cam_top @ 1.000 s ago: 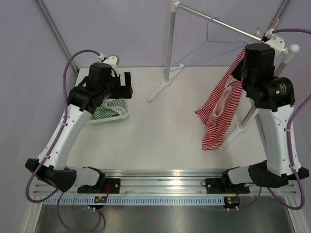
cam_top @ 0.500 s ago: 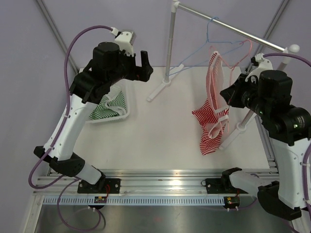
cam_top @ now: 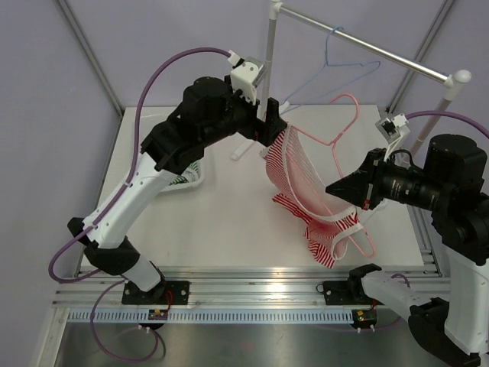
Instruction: Remove the tank top from the hanger
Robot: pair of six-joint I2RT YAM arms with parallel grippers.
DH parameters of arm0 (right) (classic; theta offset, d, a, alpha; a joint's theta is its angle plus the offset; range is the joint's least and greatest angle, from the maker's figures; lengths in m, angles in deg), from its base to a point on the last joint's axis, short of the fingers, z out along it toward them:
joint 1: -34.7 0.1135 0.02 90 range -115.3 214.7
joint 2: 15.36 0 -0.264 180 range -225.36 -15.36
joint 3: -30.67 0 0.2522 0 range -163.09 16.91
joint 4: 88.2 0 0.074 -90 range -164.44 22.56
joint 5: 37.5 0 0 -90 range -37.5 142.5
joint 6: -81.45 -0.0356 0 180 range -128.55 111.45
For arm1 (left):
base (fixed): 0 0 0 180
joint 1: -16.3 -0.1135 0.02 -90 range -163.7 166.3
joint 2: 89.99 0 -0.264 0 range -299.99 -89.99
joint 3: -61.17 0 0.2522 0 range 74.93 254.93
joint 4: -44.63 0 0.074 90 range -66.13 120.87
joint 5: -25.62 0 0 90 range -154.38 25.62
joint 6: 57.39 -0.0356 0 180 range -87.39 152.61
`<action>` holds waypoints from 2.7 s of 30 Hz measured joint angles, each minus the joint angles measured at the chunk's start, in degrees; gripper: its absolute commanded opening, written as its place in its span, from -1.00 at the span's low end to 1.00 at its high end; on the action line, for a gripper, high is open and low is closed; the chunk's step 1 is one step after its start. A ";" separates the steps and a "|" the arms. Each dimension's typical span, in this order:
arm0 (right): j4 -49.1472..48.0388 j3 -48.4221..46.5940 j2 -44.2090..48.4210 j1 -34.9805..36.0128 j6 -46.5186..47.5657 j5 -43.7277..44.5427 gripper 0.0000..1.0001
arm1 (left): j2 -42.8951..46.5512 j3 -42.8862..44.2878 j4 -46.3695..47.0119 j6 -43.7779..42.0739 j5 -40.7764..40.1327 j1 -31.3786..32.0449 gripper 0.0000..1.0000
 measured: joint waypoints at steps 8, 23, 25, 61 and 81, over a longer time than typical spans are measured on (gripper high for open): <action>0.87 -1.79 -1.25 0.00 0.17 -2.64 -1.00 | 1.05 -5.42 1.11 -2.67 -1.68 3.23 0.74; -0.13 0.13 -2.19 0.00 1.01 -0.09 -1.00 | 4.50 -9.01 2.45 -2.49 -1.77 3.17 0.98; -0.72 1.55 -1.92 0.00 1.16 1.01 -1.00 | 5.09 -9.22 2.58 -2.34 -1.51 3.23 0.98; -8.92 12.59 -0.55 0.00 5.11 -2.62 -1.00 | 2.27 -10.58 0.90 -0.68 -19.98 1.51 -1.00; -39.28 32.22 14.08 0.00 1.16 2.93 -1.00 | 9.97 -20.55 0.39 11.06 7.10 -14.97 -1.00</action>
